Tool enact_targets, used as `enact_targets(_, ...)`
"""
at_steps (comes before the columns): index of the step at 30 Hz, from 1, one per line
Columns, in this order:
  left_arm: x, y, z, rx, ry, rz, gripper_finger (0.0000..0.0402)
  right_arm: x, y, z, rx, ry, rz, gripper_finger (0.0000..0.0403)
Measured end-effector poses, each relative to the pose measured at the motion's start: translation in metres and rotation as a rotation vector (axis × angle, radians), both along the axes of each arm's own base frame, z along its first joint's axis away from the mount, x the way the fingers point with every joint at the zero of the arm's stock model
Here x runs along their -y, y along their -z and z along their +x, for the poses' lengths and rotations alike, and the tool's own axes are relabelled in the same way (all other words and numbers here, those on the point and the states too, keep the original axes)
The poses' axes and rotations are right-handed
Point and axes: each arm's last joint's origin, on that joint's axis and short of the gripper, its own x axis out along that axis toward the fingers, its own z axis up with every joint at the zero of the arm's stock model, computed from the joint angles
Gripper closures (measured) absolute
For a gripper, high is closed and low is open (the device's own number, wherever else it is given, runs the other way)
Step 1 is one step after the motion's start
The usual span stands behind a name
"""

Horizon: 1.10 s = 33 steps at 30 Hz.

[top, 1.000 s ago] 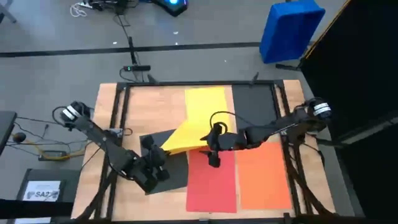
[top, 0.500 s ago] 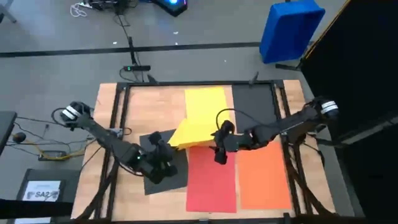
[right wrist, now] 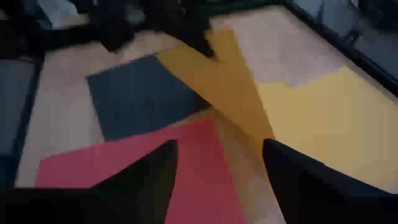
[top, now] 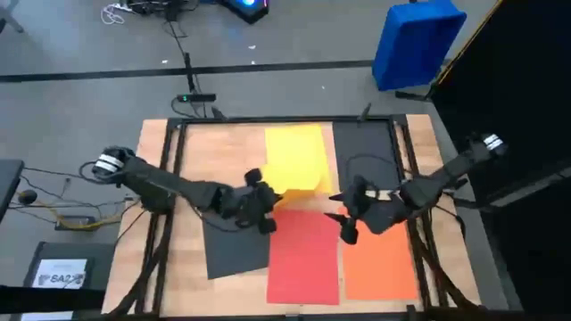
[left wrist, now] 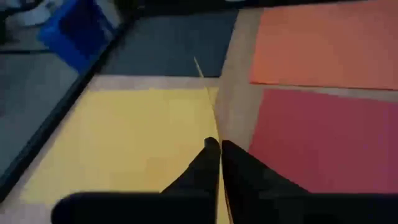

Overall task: Organize paper
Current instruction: Stack the yellow paper on top of the yellow paper

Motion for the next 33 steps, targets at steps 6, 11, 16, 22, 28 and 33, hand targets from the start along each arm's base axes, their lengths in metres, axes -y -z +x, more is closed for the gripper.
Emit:
enact_targets(6, -0.026, 0.028, 0.026, -0.059, 0.119, 0.010, 0.0402, -0.002, -0.001, -0.001, 0.019, 0.012, 0.001, 0.0204)
enact_targets(11, -0.048, 0.055, 0.043, -0.082, 0.162, -0.007, 0.0402, -0.001, -0.001, -0.001, 0.028, 0.031, -0.001, 0.0206)
enact_targets(16, -0.068, 0.064, 0.053, -0.031, 0.112, -0.076, 0.0402, -0.001, -0.003, 0.001, 0.046, 0.036, 0.009, 0.0206)
enact_targets(22, -0.073, 0.056, 0.075, 0.039, 0.004, -0.152, 0.0402, -0.001, -0.003, 0.001, 0.056, 0.048, 0.003, 0.0206)
enact_targets(28, -0.074, 0.051, 0.096, 0.012, -0.134, -0.141, 0.0402, -0.001, -0.003, 0.001, 0.052, 0.041, -0.010, 0.0206)
enact_targets(33, -0.078, 0.057, 0.101, -0.102, -0.250, -0.066, 0.0402, -0.004, -0.003, -0.001, 0.044, 0.019, -0.028, 0.0206)
